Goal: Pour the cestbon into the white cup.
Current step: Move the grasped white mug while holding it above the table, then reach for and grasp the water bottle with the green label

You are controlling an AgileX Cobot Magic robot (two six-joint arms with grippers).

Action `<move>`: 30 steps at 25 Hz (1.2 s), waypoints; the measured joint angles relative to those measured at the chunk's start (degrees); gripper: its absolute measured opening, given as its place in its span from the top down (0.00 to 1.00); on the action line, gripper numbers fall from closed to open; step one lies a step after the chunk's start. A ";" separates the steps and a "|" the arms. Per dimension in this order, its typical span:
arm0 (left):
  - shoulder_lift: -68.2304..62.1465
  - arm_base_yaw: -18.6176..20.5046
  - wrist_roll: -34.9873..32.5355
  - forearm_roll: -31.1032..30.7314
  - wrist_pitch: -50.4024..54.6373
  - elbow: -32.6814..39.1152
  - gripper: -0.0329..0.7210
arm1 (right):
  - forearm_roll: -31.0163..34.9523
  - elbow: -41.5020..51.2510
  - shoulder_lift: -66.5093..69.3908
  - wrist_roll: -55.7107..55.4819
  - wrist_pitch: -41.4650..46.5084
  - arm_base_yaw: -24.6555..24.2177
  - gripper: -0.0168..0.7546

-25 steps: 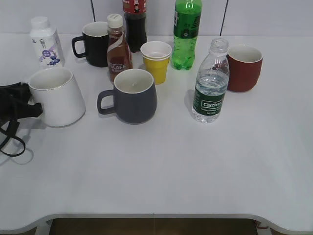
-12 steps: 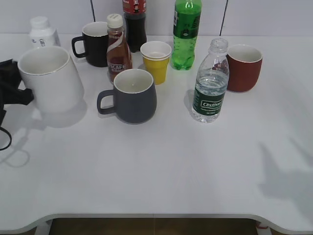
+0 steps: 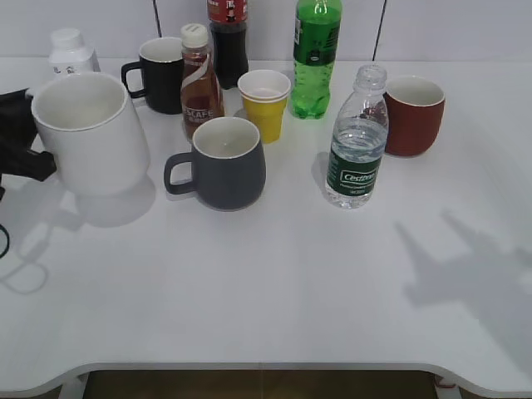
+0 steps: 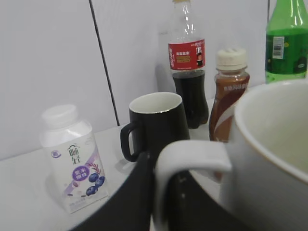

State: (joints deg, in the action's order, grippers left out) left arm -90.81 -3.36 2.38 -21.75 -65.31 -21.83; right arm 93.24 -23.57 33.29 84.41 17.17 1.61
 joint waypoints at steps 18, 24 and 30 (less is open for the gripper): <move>0.00 0.00 0.00 -0.68 0.27 0.09 0.91 | -56.41 -15.18 11.99 -46.19 15.04 0.00 0.58; 0.00 0.00 0.00 -1.09 0.27 0.14 0.91 | -45.83 -7.71 8.23 -54.64 -11.39 4.40 0.59; 0.01 0.00 0.00 -1.20 0.27 0.14 0.91 | -46.26 10.12 7.29 -54.43 -29.21 20.99 0.55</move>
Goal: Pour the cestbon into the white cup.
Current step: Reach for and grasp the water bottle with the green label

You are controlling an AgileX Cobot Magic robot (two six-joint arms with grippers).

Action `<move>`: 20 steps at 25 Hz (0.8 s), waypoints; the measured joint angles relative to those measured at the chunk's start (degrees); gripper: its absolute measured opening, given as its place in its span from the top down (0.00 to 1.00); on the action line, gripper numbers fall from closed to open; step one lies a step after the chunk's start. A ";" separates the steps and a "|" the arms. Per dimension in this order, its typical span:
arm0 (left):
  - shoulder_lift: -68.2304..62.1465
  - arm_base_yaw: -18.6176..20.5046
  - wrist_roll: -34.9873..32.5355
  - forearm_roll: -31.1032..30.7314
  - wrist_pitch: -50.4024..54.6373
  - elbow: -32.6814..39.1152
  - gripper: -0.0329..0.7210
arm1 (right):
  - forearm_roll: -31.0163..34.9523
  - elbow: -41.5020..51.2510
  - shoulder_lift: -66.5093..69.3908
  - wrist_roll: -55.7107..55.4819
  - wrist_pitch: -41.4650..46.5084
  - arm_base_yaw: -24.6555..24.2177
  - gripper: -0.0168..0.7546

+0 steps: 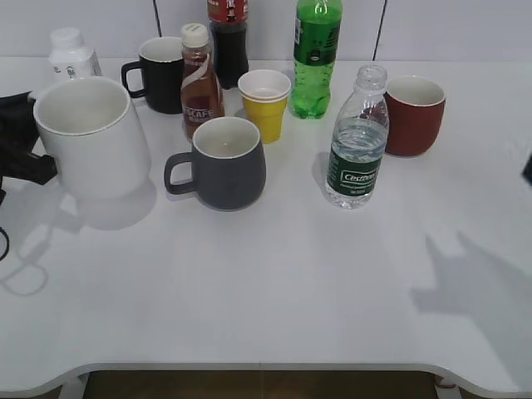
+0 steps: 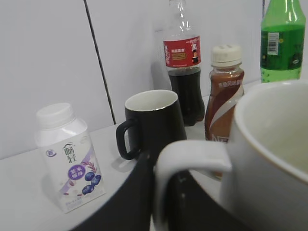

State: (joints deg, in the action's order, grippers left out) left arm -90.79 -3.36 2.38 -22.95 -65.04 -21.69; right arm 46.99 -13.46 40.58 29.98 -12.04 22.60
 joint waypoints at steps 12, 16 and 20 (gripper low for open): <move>0.00 0.00 0.00 -1.34 0.00 0.00 0.91 | -30.82 2.67 25.04 -15.12 -32.47 10.51 0.24; 0.13 0.00 0.00 -2.78 -0.05 0.00 0.91 | -34.03 -0.83 40.15 -22.56 -37.98 10.51 0.19; 2.34 0.00 0.00 -3.05 2.40 0.00 0.91 | -34.32 -7.22 52.28 -26.30 -39.29 10.51 0.19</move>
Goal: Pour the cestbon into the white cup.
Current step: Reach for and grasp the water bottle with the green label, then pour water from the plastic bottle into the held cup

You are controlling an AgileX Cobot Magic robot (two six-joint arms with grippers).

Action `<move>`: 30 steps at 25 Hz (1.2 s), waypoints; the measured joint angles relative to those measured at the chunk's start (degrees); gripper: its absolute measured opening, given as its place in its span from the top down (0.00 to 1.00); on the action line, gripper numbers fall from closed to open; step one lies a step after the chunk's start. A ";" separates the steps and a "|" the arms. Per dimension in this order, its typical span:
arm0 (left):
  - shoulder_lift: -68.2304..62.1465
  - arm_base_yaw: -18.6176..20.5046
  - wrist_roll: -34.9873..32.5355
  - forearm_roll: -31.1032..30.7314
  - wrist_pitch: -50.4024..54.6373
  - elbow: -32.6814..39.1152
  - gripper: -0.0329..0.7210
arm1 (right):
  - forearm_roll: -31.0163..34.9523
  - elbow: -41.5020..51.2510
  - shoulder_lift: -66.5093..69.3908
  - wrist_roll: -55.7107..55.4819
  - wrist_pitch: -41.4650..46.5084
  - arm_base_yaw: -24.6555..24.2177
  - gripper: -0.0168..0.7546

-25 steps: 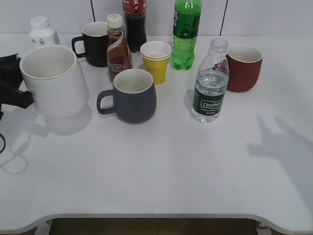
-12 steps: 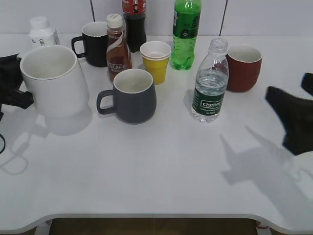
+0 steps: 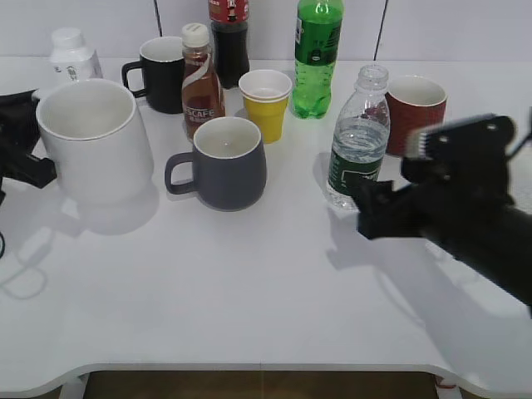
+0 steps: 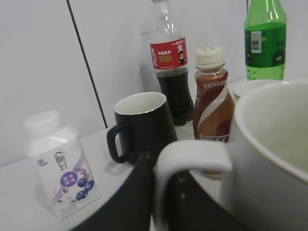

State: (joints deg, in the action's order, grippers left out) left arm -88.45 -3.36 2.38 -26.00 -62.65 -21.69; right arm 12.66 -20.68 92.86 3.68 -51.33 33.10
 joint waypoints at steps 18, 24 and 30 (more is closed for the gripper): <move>6.17 -15.75 0.00 -0.26 14.52 0.02 0.91 | -6.37 -18.08 7.35 10.47 17.69 0.26 0.39; 6.17 -22.18 0.30 0.00 19.36 -1.00 0.91 | -9.88 -19.72 -1.93 33.33 27.61 3.22 0.39; 6.17 -27.22 3.05 2.98 27.95 -4.91 0.91 | -6.26 -23.68 -2.84 57.16 31.36 7.07 0.39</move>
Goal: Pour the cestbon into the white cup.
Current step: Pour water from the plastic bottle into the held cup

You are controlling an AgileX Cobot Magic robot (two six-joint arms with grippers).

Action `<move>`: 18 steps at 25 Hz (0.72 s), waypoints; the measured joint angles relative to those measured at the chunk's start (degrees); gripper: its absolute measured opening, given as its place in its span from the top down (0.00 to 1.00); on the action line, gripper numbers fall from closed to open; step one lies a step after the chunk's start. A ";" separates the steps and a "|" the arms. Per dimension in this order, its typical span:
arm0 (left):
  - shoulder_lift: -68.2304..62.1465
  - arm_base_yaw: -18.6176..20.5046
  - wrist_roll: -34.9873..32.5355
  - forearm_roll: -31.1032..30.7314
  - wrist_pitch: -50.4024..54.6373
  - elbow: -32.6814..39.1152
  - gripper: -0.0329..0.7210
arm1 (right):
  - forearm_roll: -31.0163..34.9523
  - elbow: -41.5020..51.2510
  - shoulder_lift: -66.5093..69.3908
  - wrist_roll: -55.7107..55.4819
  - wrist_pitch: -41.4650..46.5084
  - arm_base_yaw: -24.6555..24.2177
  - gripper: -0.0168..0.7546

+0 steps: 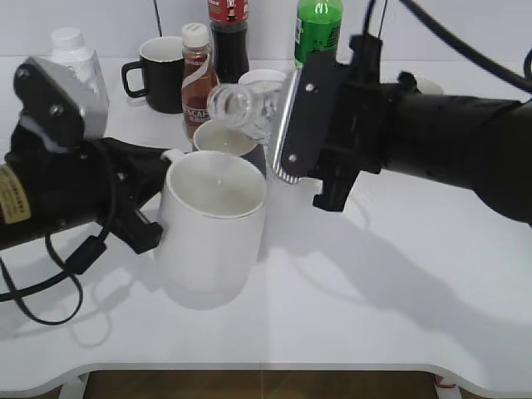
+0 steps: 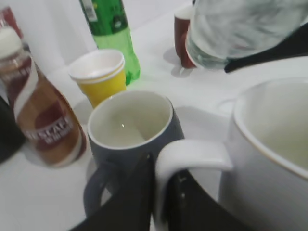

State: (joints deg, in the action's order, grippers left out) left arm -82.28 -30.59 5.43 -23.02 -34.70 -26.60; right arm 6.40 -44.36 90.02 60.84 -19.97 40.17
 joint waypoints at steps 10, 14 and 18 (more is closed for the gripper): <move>4.21 -2.26 4.96 -0.02 13.02 -2.15 0.91 | 10.52 -0.68 -0.04 27.15 -5.54 0.27 0.39; 4.50 -3.77 5.02 0.10 21.40 -6.33 0.91 | 10.39 -0.68 -0.04 31.71 -6.21 0.27 0.39; 4.55 -3.84 5.31 0.54 24.63 -8.13 0.91 | 10.35 -0.68 -0.04 37.81 -7.10 0.27 0.39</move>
State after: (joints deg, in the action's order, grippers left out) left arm -77.73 -34.42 10.74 -22.48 -10.06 -34.73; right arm 16.74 -45.04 89.98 98.65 -27.07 40.45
